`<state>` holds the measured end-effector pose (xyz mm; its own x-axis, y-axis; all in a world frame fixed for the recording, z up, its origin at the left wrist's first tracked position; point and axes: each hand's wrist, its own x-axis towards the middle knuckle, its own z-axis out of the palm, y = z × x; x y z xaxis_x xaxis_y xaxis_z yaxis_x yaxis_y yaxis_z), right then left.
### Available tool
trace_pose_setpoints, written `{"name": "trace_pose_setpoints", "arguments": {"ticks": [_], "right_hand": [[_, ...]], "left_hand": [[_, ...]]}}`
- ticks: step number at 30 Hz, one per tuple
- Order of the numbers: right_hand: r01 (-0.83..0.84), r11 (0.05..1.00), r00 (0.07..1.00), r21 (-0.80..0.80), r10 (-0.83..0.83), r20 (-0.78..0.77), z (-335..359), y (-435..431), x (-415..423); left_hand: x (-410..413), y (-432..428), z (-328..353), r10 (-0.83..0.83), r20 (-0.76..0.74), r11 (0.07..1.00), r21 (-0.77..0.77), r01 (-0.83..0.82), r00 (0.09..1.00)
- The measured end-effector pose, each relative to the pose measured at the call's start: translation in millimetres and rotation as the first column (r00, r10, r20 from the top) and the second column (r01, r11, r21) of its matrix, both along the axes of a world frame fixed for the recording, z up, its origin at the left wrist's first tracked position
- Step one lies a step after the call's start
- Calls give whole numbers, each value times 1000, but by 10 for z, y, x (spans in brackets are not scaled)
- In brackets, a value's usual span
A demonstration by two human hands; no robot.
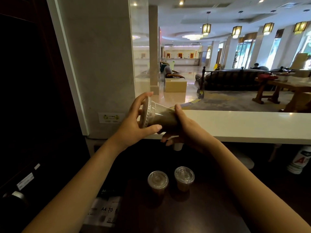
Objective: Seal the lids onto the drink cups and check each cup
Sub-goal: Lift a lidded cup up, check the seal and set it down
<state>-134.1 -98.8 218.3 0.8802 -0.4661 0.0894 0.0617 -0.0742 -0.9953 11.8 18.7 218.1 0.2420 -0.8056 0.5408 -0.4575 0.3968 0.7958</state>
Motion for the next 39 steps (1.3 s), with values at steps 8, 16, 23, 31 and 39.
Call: {"name": "trace_pose_setpoints", "arguments": {"ticks": [8, 16, 23, 31, 39], "right_hand": [[-13, 969, 989, -246, 48, 138, -66, -116, 13], [-50, 980, 988, -195, 77, 136, -105, -83, -15], [-91, 990, 984, 107, 72, 164, -163, -13, -1], [-74, 992, 956, -100, 100, 277, -142, 13, -43], [-263, 915, 895, 306, 113, 431, -368, 0, 78]], "left_hand": [[231, 3, 71, -98, -593, 910, 273, 313, 800], [86, 21, 16, -9, -359, 959, 261, 110, 933], [23, 73, -2, -5, 80, 994, 110, -4, 997], [37, 92, 62, -93, -395, 959, 211, 189, 914], [-106, 72, -37, 20, -129, 999, 42, -15, 991]]}}
